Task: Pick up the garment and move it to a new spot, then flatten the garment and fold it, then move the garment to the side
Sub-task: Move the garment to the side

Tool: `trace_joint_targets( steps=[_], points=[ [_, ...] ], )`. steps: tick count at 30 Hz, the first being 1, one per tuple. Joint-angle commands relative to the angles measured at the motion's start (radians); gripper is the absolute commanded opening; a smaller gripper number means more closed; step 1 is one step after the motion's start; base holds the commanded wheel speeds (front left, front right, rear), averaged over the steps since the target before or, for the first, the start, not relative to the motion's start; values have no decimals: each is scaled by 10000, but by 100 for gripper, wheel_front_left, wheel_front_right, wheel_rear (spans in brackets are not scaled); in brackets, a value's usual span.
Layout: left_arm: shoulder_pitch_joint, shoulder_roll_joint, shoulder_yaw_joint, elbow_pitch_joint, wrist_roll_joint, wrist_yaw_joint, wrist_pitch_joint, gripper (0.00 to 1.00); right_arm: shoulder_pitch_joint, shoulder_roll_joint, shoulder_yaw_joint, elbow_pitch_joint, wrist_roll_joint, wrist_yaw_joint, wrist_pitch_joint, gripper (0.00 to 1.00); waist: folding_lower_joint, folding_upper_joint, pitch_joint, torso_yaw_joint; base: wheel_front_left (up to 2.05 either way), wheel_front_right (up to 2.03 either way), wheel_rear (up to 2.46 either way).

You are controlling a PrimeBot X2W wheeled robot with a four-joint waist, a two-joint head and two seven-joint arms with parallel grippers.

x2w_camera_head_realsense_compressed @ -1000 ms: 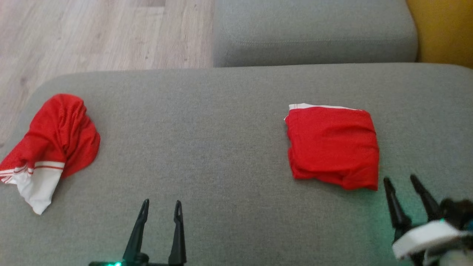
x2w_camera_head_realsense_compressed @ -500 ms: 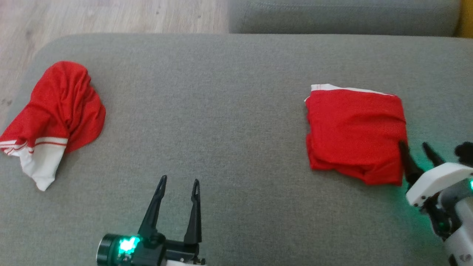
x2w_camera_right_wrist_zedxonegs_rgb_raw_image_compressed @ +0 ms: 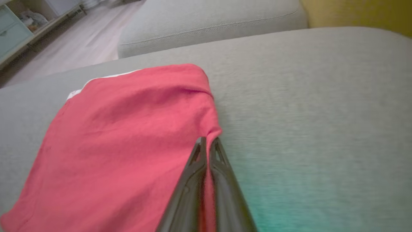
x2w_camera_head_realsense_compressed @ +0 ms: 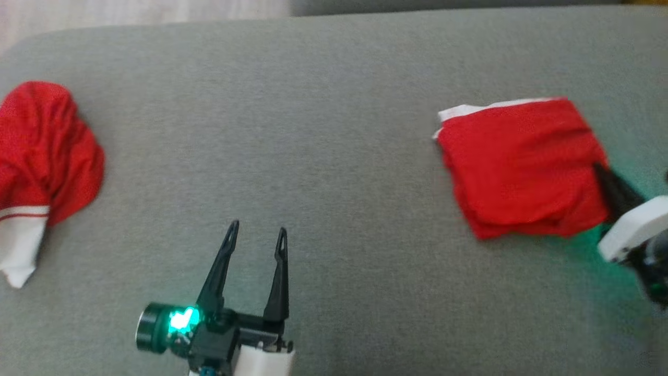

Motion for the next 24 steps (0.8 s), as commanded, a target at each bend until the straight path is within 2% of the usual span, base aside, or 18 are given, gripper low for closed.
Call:
trace_joint_targets(
  steps=[1,7,11,20,21,22,23,24],
  points=[
    [-349,-42,230,-386,116,11,-51,100,-211,-509,77,-212,44,-7,-118,0,-1,0,321,-322,0,0,0],
    [-928,61,150,-540,337,-15,-51,100,-835,-2104,37,9,-83,-7,-338,0,-1,0,1184,-923,0,0,0],
    [-1399,72,96,-590,379,-35,-51,100,-1261,-2855,-247,498,-171,-7,-589,0,-1,0,1790,-1109,0,0,0],
    [-2068,81,-71,-474,345,-60,-51,100,-2192,-3726,-908,1477,-824,-7,-1189,0,-1,0,2354,-1174,0,0,0],
    [-2096,88,-78,-434,331,-59,-51,100,-2301,-3695,-1038,1657,-944,-7,-1268,21,-1,0,2351,-1161,0,0,0],
    [-2123,87,-84,-396,320,-45,-51,100,-2391,-3619,-1155,1842,-1071,-7,-1337,75,-1,0,2329,-1139,0,0,0],
    [-2145,87,-88,-363,311,-28,-51,100,-2484,-3504,-1277,2030,-1202,-7,-1403,100,-1,0,2292,-1117,0,0,0],
    [-2155,86,-99,-326,294,-22,-51,100,-2564,-3353,-1381,2194,-1332,-7,-1461,100,-1,0,2237,-1091,0,0,0]
  ],
)
